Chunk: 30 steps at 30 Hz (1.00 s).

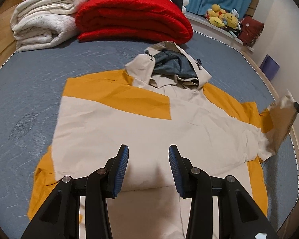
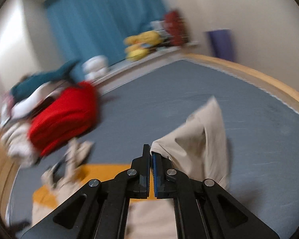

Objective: Fold large clothes
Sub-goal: 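Lift the sleeve and fold it across the body with the right gripper, then grasp the jacket side edge with the right gripper and fold it inward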

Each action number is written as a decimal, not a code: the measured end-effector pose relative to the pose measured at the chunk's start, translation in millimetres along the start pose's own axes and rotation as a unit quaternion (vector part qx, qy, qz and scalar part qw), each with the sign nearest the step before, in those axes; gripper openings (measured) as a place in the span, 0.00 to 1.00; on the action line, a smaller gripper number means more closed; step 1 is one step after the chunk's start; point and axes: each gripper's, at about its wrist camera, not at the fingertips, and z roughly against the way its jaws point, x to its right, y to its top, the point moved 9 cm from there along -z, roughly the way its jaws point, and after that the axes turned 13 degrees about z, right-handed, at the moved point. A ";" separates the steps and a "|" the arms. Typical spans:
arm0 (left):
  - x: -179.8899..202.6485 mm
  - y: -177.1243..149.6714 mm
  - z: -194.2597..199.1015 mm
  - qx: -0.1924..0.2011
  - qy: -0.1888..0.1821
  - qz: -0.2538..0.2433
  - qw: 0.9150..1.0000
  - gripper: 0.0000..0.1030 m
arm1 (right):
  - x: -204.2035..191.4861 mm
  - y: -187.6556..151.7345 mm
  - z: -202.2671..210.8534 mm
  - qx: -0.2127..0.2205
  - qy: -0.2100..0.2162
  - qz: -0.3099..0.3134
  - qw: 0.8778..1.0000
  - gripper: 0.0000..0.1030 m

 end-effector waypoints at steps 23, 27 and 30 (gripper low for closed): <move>-18.2 -4.9 14.1 -0.041 -0.046 0.033 0.998 0.34 | -270.5 -112.7 57.8 -0.163 0.153 0.070 0.972 0.29; -0.3 -9.1 6.7 -0.046 -0.064 0.026 0.997 0.22 | -241.6 -95.1 86.1 -0.125 0.136 0.017 0.983 0.29; 21.8 -18.0 0.1 -0.050 -0.082 0.008 0.995 0.21 | -229.9 -111.7 67.8 -0.153 0.134 0.002 0.979 0.29</move>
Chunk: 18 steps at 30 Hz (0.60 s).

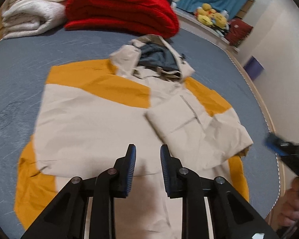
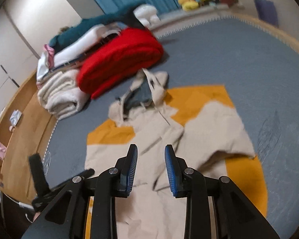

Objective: Fold large clothes
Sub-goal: 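Grasp the jacket side edge with the right gripper and fold it inward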

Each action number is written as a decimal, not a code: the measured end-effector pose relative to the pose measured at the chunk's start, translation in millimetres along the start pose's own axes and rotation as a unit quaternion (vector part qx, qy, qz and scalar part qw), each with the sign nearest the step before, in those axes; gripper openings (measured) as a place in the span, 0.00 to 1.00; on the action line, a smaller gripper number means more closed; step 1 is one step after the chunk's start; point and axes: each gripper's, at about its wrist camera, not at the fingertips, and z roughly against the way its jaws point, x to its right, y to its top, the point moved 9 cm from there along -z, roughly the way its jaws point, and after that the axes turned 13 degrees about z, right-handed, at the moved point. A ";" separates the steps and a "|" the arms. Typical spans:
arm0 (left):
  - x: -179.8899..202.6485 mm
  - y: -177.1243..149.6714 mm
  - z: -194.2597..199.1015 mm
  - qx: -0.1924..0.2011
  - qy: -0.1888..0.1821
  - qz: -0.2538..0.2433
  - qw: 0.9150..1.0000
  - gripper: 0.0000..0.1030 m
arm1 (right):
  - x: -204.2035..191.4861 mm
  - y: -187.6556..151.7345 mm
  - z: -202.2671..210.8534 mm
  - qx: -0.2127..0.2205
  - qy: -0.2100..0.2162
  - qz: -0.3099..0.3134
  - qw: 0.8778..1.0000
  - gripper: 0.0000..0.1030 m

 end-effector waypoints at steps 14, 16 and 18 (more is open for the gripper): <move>76.3 -53.1 -75.2 -0.052 -0.038 -0.063 0.996 0.29 | 86.1 -49.0 -79.0 -0.125 -0.035 -0.102 0.986 0.29; 77.7 -60.0 -85.7 -0.057 -0.029 -0.069 0.996 0.31 | 81.9 -51.0 -81.2 -0.126 -0.008 -0.112 0.986 0.29; 76.2 -66.7 -95.4 -0.062 -0.014 -0.079 0.995 0.33 | 73.8 -50.5 -86.5 -0.128 0.005 -0.106 0.986 0.29</move>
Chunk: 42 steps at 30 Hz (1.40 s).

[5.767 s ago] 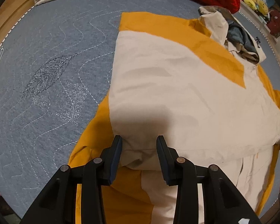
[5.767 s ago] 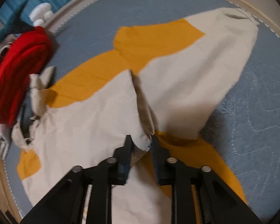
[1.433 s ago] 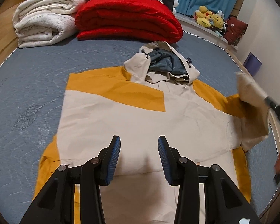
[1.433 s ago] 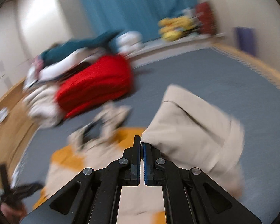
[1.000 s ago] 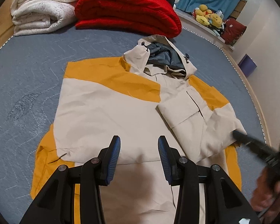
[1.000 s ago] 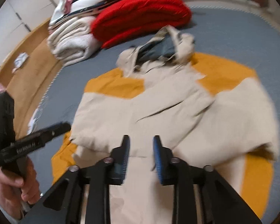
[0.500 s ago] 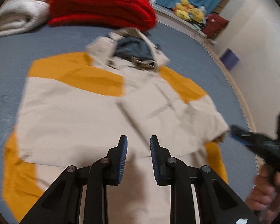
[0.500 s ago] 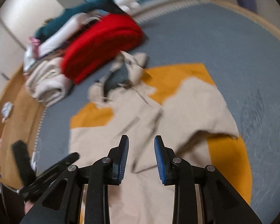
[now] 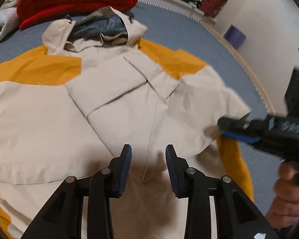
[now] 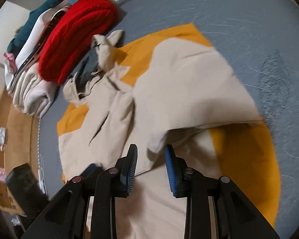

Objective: Fold large clothes
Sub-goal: 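Grasp the jacket side edge with the right gripper and fold it inward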

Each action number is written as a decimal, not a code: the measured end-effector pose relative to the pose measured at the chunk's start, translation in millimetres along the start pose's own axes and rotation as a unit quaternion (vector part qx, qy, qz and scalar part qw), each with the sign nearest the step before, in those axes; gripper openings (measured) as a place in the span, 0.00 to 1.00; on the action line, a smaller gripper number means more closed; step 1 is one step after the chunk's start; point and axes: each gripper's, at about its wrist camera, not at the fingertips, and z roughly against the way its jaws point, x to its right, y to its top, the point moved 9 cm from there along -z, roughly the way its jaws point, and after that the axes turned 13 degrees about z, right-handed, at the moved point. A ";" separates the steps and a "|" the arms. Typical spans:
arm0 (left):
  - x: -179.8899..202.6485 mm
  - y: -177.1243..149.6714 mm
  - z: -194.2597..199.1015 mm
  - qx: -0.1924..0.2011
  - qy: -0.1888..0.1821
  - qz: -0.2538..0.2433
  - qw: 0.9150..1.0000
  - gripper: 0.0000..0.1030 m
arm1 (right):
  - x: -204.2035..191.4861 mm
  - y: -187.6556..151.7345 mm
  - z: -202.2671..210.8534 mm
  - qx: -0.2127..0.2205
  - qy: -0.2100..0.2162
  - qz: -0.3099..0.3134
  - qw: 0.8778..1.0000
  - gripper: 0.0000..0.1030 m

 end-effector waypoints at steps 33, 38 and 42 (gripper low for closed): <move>-217.5 25.8 101.9 0.097 0.063 0.426 0.897 0.22 | -12.1 -20.5 -49.1 -0.043 -0.019 -0.021 0.999 0.01; -213.9 51.2 123.6 0.124 -0.002 0.413 0.902 0.27 | -13.9 -18.8 -51.8 -0.045 -0.021 -0.015 0.999 0.02; -218.8 70.0 130.8 0.120 -0.034 0.398 0.909 0.41 | -8.8 -22.9 -56.3 -0.057 -0.030 -0.027 0.998 0.05</move>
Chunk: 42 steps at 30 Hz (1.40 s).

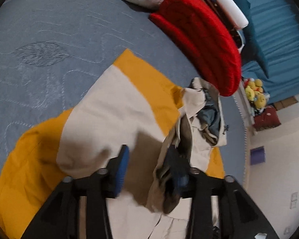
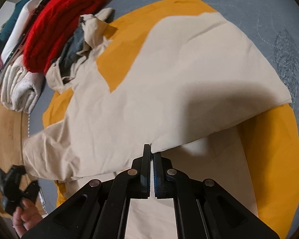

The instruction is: Fold large clothes

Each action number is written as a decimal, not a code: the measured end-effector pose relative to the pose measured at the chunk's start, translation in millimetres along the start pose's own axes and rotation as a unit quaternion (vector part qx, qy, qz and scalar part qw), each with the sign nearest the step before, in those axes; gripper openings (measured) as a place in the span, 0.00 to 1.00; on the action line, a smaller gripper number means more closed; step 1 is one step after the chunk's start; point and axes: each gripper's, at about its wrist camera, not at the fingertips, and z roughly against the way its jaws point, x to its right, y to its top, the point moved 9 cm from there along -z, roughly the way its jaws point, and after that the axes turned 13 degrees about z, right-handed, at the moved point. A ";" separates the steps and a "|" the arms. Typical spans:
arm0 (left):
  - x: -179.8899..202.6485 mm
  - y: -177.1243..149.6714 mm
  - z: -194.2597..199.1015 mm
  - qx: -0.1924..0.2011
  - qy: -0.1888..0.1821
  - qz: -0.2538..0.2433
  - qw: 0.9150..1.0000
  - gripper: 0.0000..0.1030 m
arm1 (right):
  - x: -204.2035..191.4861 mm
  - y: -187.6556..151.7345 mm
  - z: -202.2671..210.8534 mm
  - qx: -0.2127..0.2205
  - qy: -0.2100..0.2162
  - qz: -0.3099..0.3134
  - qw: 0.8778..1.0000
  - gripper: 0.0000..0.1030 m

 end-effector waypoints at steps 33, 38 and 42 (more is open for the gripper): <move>-30.6 16.6 10.9 0.041 0.138 -0.087 0.986 0.02 | 31.2 64.0 112.0 0.184 -0.104 0.057 0.976 0.25; -47.5 35.8 19.3 0.067 0.188 -0.086 0.976 0.02 | 55.7 38.8 51.0 0.056 -0.058 0.014 0.997 0.25; -36.0 39.6 34.7 0.098 0.171 -0.112 0.974 0.02 | 93.7 13.6 20.9 -0.011 -0.091 -0.052 0.994 0.24</move>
